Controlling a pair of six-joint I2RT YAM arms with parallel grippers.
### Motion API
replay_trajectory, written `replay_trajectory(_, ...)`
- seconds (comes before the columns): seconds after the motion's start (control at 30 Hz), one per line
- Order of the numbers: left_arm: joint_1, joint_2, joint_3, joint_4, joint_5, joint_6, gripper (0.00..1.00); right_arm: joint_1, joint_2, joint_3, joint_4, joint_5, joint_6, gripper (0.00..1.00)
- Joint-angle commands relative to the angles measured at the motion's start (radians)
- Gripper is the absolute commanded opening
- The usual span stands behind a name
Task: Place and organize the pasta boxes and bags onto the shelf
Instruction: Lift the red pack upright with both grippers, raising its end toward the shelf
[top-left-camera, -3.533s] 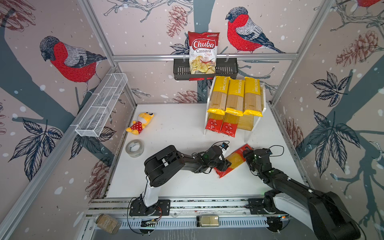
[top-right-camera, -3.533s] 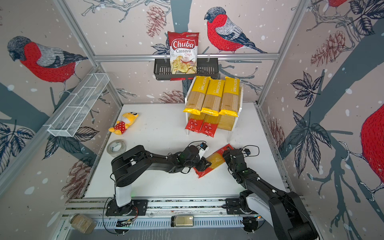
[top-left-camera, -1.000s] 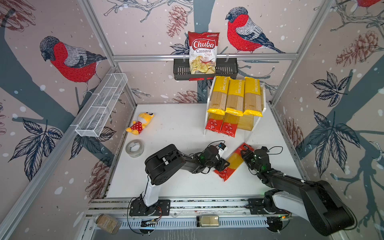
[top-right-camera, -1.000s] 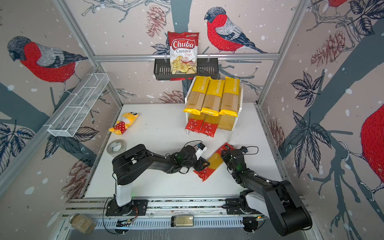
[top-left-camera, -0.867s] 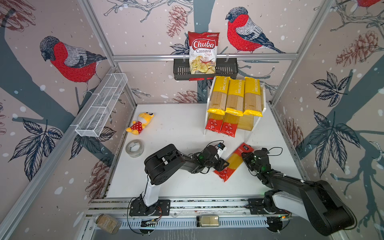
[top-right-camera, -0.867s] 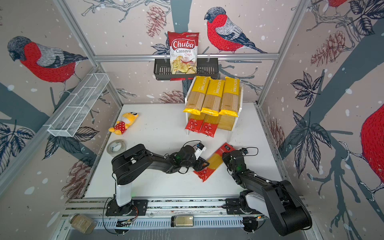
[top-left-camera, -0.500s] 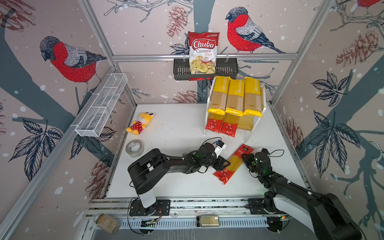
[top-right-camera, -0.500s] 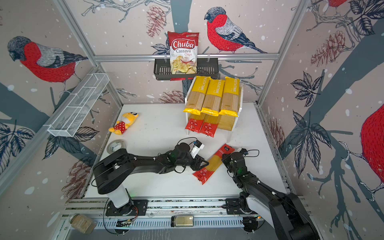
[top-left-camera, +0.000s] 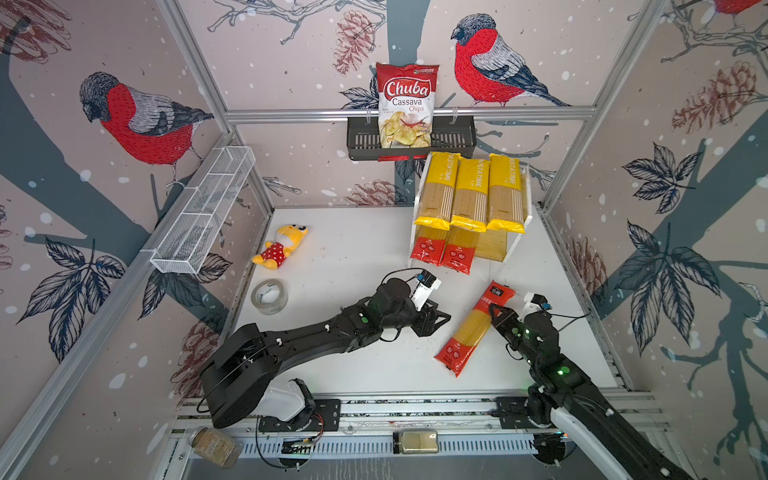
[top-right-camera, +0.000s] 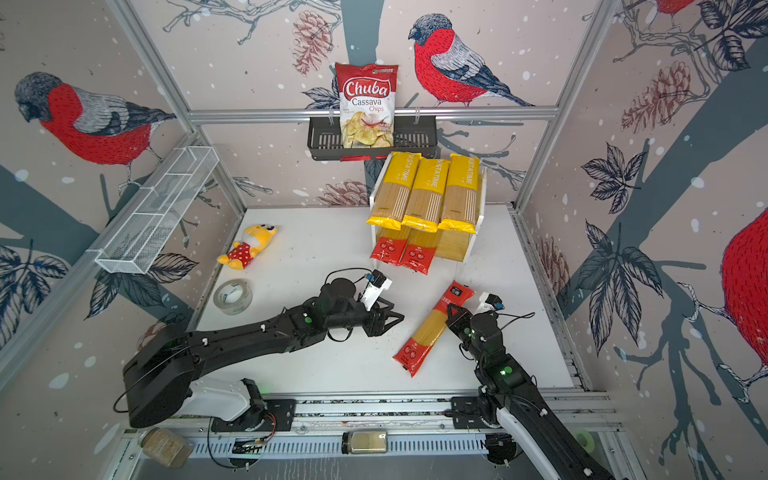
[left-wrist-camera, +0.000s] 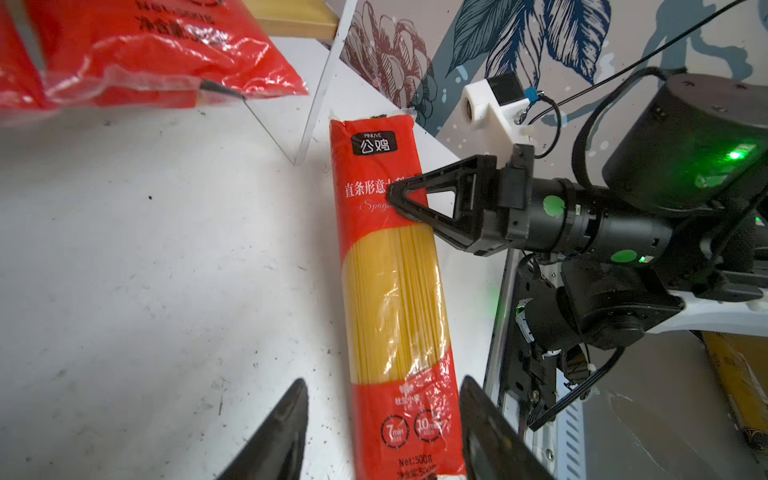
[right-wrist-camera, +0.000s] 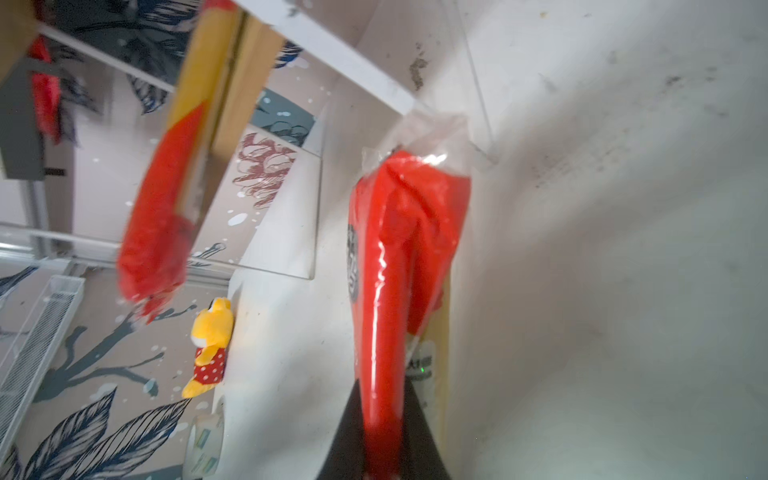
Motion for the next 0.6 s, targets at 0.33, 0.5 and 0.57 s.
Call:
replay_trajectory(0.33,0.040,0.005,-0.027,0.187,0.133,-0.056,0.73,0.114,-0.140,0.146,0.090,0.010,-0.245,0.04)
replay_trajectory(0.5,0.052,-0.016,-0.067,0.299,0.184,-0.073,0.81,0.114,-0.122,0.188,0.193,-0.063,-0.287,0.04)
replay_trajectory(0.57,0.061,0.002,-0.069,0.343,0.226,-0.105,0.81,0.113,-0.090,0.203,0.241,-0.096,-0.279,0.03)
